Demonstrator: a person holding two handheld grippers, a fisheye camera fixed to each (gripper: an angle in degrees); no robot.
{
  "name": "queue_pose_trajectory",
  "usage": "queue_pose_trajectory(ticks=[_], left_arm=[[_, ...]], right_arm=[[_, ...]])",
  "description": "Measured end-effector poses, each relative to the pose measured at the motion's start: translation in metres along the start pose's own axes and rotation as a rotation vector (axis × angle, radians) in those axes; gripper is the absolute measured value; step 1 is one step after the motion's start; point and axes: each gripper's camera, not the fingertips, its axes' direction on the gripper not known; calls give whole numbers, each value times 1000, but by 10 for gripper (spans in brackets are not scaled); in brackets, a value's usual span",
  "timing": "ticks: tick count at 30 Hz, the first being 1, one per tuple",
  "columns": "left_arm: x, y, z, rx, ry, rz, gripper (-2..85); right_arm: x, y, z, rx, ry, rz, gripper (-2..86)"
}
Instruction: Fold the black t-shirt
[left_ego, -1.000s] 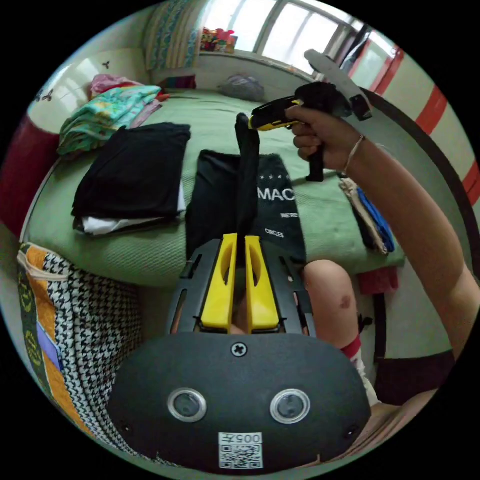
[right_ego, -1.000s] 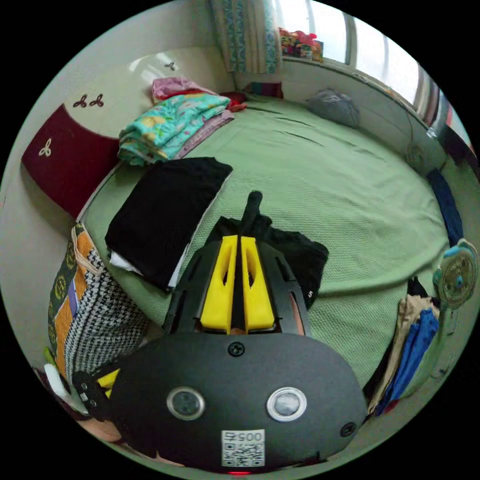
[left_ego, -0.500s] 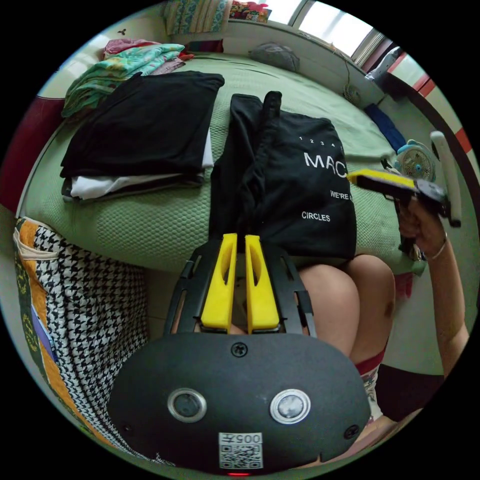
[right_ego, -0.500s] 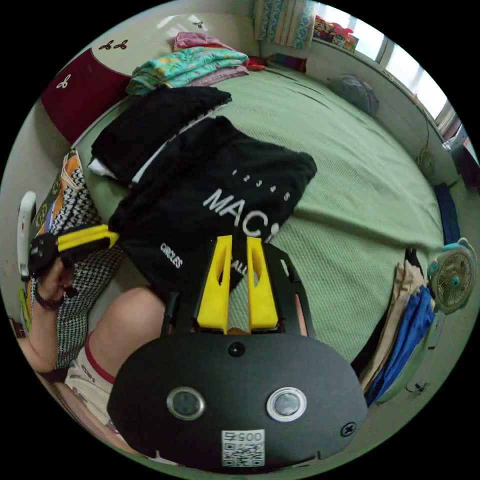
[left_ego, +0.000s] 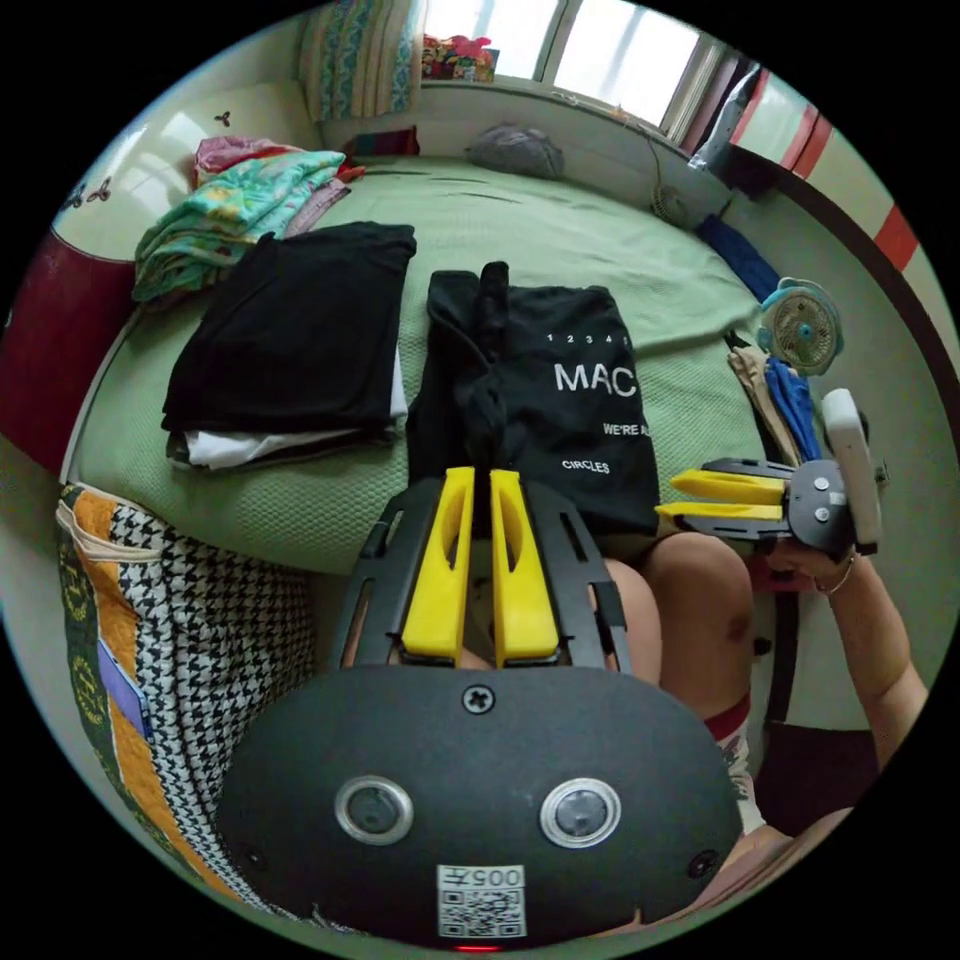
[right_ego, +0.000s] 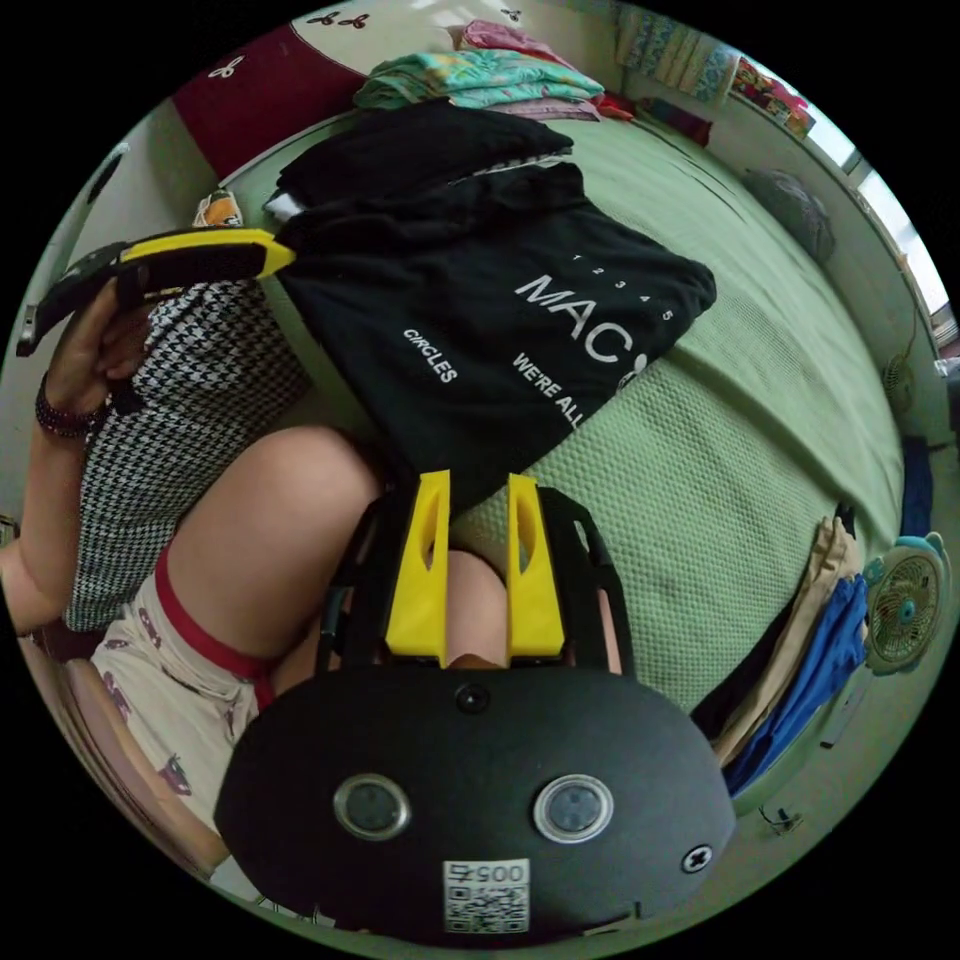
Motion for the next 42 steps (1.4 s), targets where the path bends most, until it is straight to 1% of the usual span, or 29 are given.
queue_pose_trajectory(ticks=[5, 10, 13, 18, 20, 23, 25, 28, 30, 34, 37, 42], left_arm=[[-20, 5, 9, -18, -21, -27, 42], [-37, 14, 61, -156, -78, -67, 44], [-45, 19, 78, -178, -83, -59, 45], [-58, 26, 79, -148, -71, -19, 52], [-65, 29, 78, -135, -66, -41, 59], [-76, 35, 81, -164, -94, -87, 67], [-85, 41, 81, -171, -119, -155, 60], [-91, 45, 76, -132, -22, -191, 72], [-90, 45, 72, -98, -10, -194, 87], [-81, 37, 71, -42, 18, -156, 118], [-67, 30, 74, 10, -13, -114, 131], [-50, 20, 95, -16, 5, -88, 137]], right_arm=[[-5, -13, 15, 1, -12, -5, 69], [-4, -30, 40, -78, 13, -20, 57], [-2, -36, 55, -114, 39, -16, 53], [1, -41, 68, -112, 51, -12, 34], [7, -43, 71, -116, 39, 9, 20], [14, -44, 73, -115, 15, 28, 18], [17, -43, 73, -105, 8, 37, 18], [21, -40, 72, -87, 3, 67, 19], [20, -38, 71, -85, 20, 51, 23], [20, -36, 67, -89, 51, 33, 51], [24, -31, 62, -80, 49, 43, 58], [30, -24, 52, -77, 56, 45, 61]])
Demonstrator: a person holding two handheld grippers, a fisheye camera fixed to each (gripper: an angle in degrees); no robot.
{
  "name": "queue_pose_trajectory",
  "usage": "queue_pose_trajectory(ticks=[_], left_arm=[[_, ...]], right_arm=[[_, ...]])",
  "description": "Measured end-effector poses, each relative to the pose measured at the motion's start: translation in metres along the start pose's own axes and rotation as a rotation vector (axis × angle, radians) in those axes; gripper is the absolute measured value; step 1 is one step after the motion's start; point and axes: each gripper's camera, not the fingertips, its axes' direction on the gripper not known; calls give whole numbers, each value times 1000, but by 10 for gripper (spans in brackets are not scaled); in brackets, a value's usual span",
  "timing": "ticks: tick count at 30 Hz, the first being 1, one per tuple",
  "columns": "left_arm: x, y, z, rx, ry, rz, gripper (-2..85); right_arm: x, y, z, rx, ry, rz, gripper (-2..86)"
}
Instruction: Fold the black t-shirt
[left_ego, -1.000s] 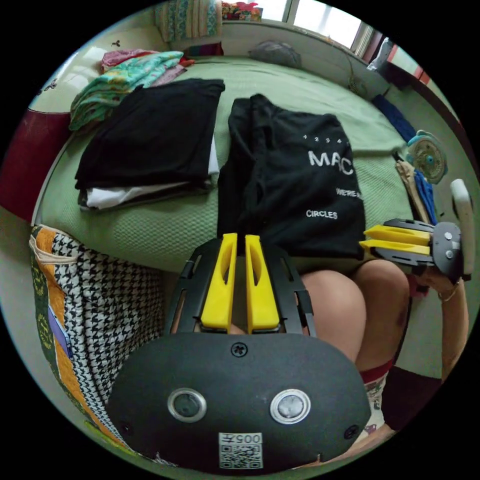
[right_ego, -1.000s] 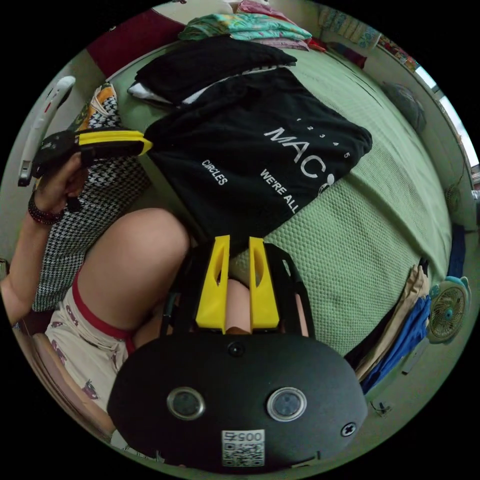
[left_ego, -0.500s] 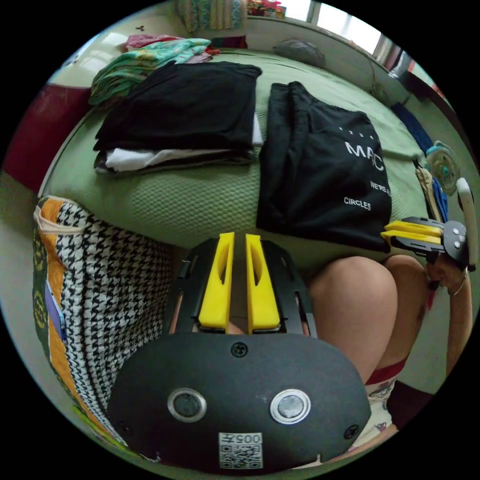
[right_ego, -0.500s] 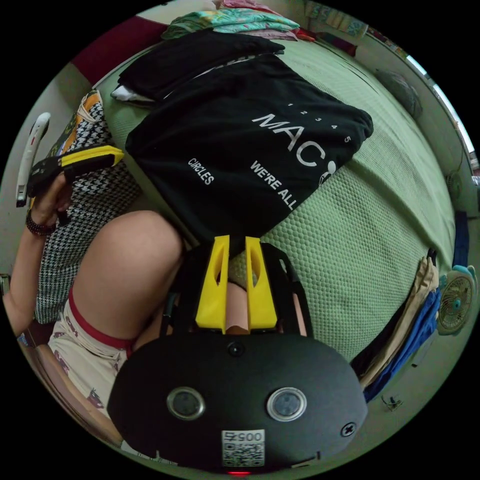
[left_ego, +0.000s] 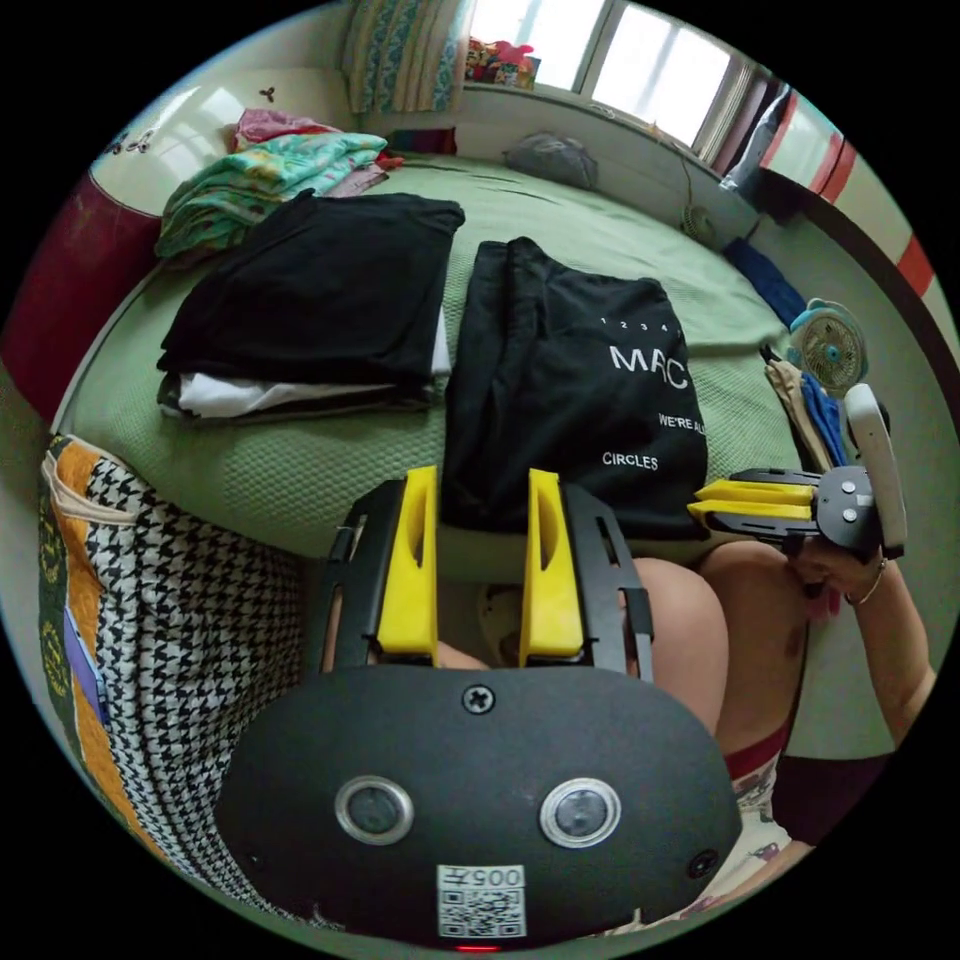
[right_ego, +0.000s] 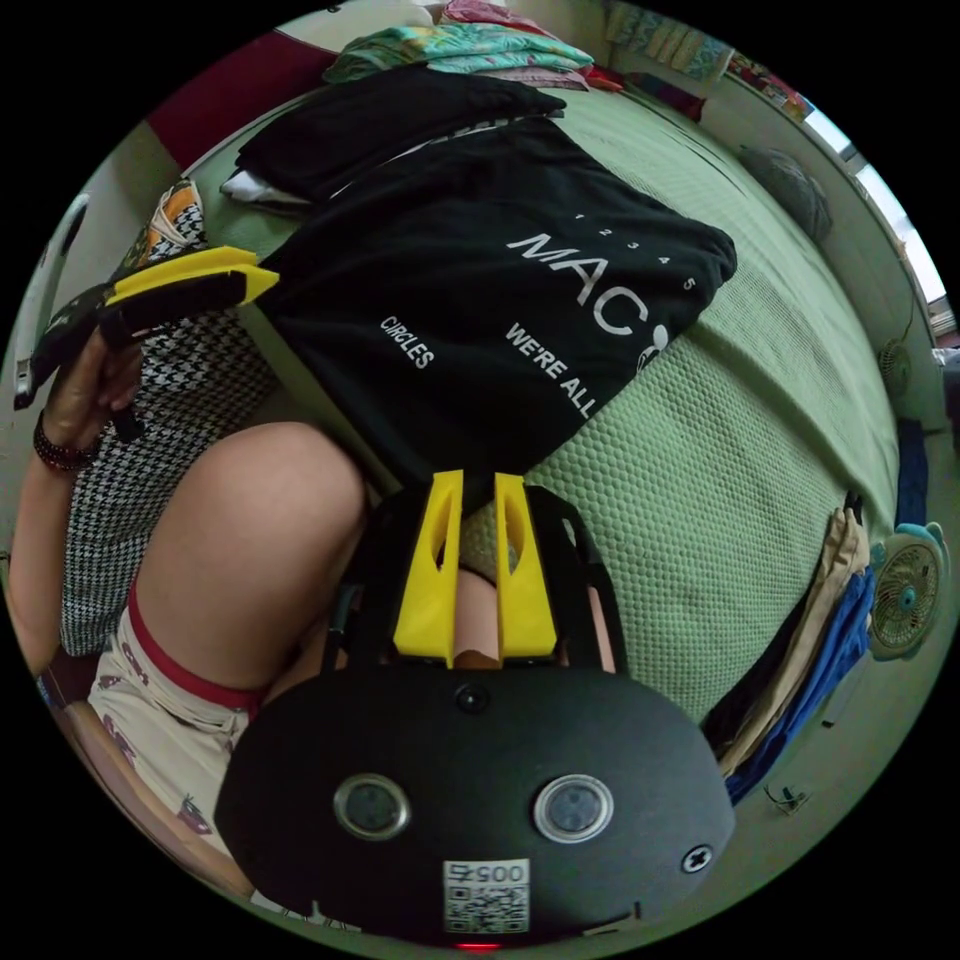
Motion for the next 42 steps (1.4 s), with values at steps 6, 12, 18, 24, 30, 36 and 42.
queue_pose_trajectory(ticks=[6, 12, 18, 24, 30, 36, 42], left_arm=[[16, -5, 26, -28, -46, -6, 139], [43, -11, 33, -56, -93, 26, 133], [69, -19, 41, -95, -51, 54, 87], [92, -23, 50, -76, -6, 12, 82], [125, -34, 55, -115, -3, -28, 85], [164, -42, 54, -131, 8, -51, 63], [213, -48, 29, -76, 94, -20, 48]], right_arm=[[9, 12, -16, 0, 11, -8, 53], [34, 30, -40, 23, -63, 37, 24], [86, 46, -103, 300, -10, 230, 108], [162, 18, -129, 381, -67, 436, 114], [193, -6, -118, 273, -126, 515, 110], [175, 15, -139, 310, -107, 523, 42], [158, 46, -207, 412, -71, 448, -5]])
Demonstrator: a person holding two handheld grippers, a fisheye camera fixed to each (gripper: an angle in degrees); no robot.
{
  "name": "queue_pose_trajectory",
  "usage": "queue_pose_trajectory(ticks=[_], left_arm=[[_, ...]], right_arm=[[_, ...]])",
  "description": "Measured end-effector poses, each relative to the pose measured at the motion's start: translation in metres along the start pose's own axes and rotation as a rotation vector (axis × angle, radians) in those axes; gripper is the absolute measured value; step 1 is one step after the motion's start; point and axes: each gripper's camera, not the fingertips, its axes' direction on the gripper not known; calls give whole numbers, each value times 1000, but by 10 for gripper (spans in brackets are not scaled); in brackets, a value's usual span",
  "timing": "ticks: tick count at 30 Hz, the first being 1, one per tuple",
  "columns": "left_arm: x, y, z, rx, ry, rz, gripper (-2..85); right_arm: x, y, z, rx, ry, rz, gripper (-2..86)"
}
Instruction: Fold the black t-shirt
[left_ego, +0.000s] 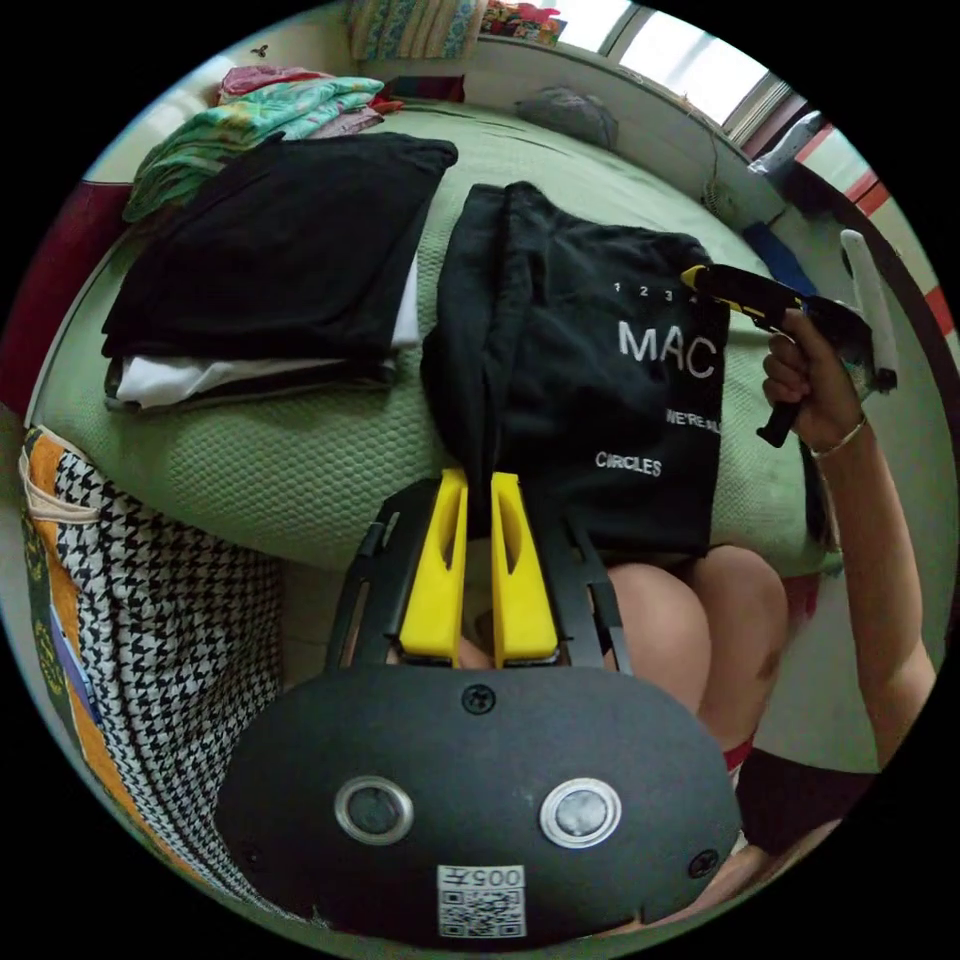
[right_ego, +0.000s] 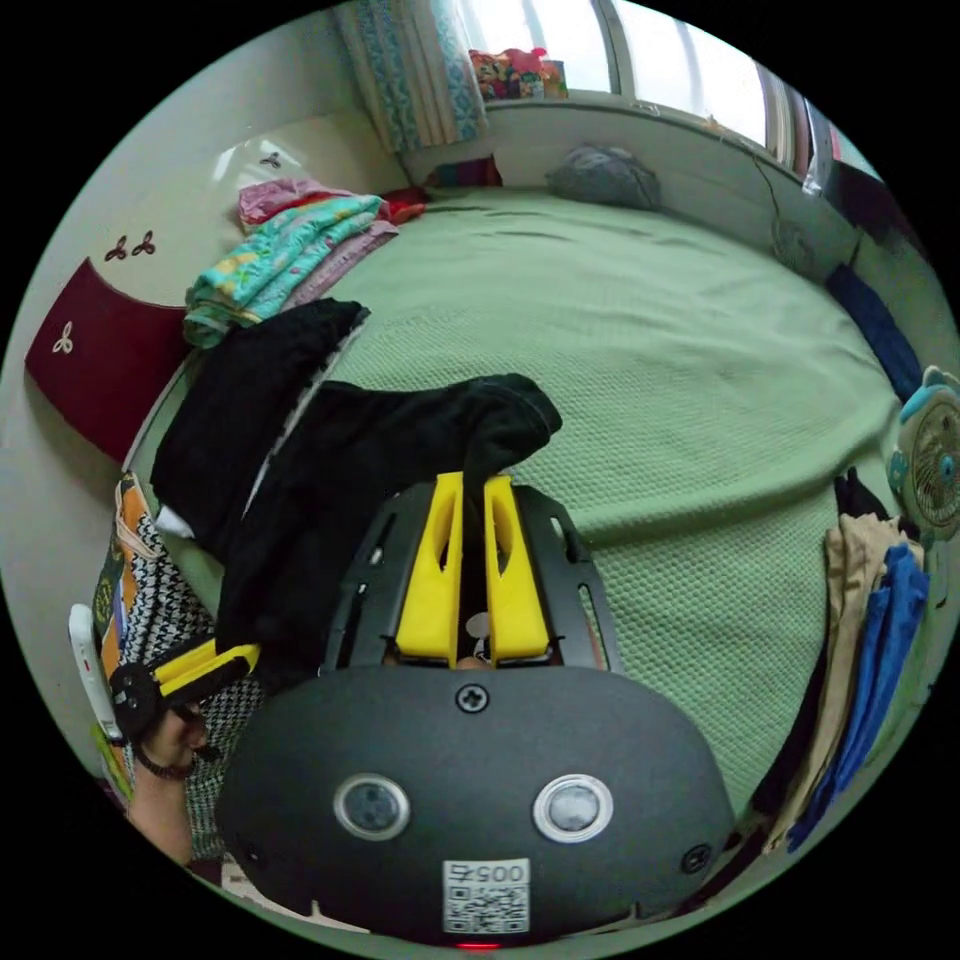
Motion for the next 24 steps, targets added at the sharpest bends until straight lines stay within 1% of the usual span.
queue_pose_trajectory(ticks=[7, 9, 12, 14, 17, 21, 24], left_arm=[[98, -2, -36, 99, 61, 137, 47], [125, 1, -42, 116, 55, 177, 47], [170, 4, -49, 125, 111, 224, 48], [202, 5, -51, 102, 128, 281, 48], [259, 9, -56, 126, 143, 375, 48], [342, 4, -63, 177, 220, 467, 48], [401, -1, -62, 203, 262, 534, 48]], right_arm=[[-6, 12, -100, 90, 40, -74, -7], [-1, 19, -125, 109, 67, -79, -7], [12, 30, -165, 133, 130, -86, -7], [26, 40, -197, 152, 185, -89, -7], [49, 51, -232, 160, 263, -92, -8], [84, 59, -273, 170, 370, -97, -8], [123, 58, -303, 149, 439, -56, -7]])
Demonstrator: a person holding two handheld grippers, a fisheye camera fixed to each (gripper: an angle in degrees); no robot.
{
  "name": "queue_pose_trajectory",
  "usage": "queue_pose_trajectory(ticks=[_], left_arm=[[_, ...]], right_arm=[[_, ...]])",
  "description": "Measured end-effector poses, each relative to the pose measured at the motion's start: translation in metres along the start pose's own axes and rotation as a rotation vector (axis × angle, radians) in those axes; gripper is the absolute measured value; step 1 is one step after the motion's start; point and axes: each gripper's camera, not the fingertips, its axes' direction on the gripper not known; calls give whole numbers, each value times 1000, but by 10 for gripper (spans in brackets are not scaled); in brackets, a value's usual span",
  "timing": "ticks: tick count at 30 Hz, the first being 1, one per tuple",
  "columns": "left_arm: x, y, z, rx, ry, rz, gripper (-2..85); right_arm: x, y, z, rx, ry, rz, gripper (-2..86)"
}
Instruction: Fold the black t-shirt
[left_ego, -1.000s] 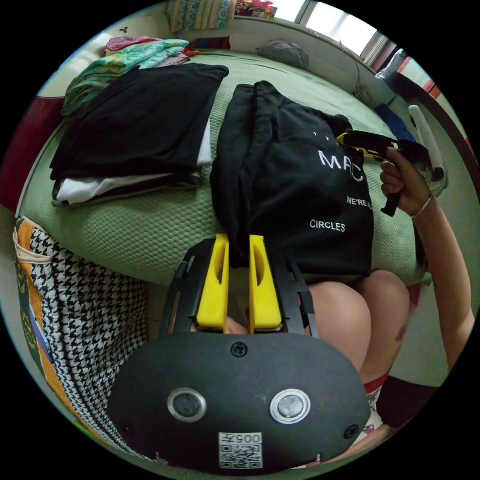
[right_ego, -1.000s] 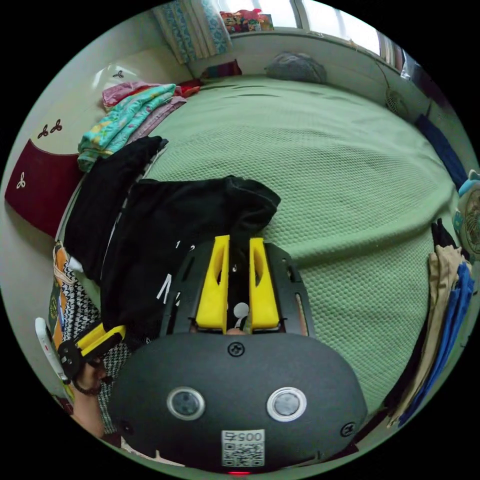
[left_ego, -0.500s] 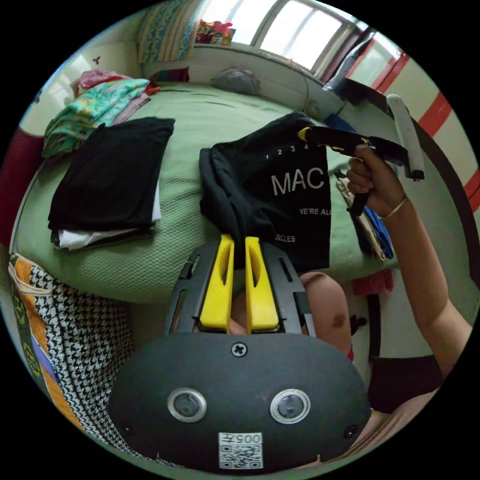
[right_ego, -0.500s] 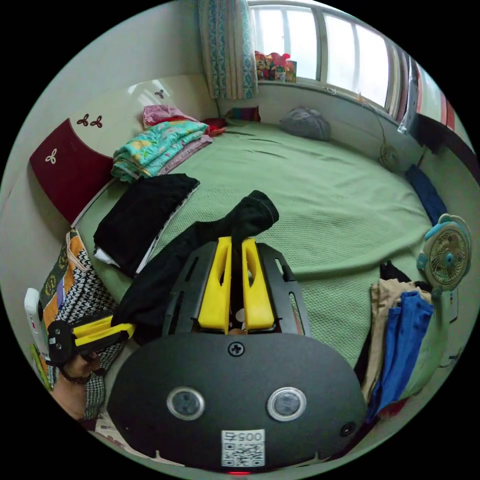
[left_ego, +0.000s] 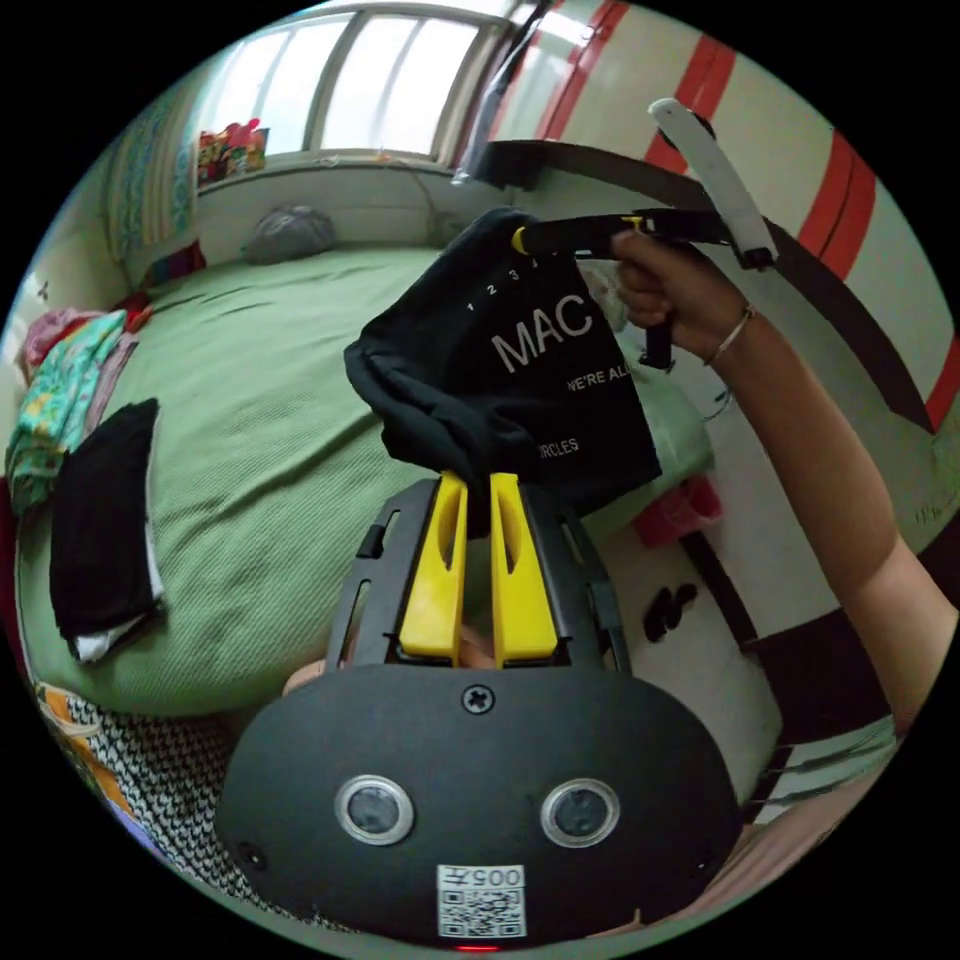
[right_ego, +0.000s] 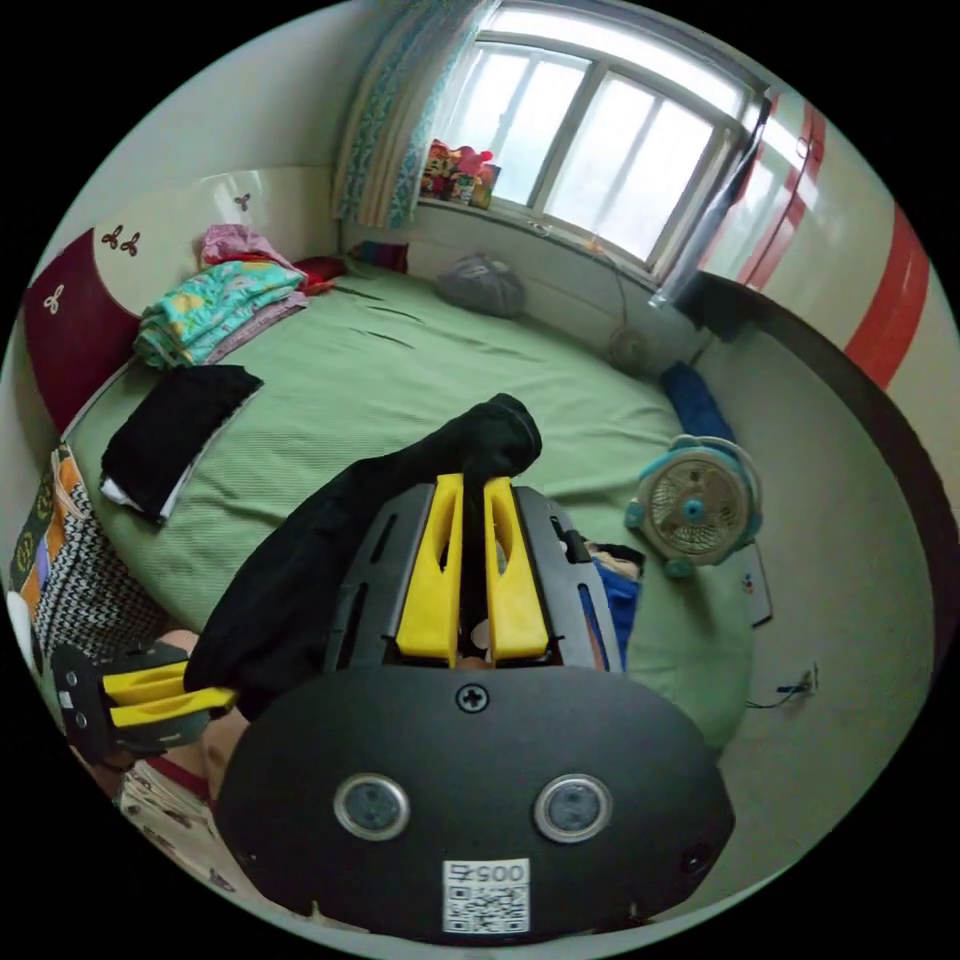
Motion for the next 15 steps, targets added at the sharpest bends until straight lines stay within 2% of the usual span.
queue_pose_trajectory(ticks=[6, 9, 11, 13, 15], left_arm=[[80, -55, 56, -26, 77, 101, 49], [109, -75, 96, -58, 106, 72, 51], [125, -82, 128, -111, 134, 70, 52], [140, -87, 164, -228, 149, 89, 54], [145, -87, 172, -220, 157, 92, 55]], right_arm=[[84, -2, 11, -54, 147, 63, -7], [115, 3, 49, -147, 250, 108, -4], [139, 16, 91, -277, 329, 212, 6], [152, 32, 121, -379, 355, 292, 25], [155, 50, 139, -394, 339, 336, 28]])
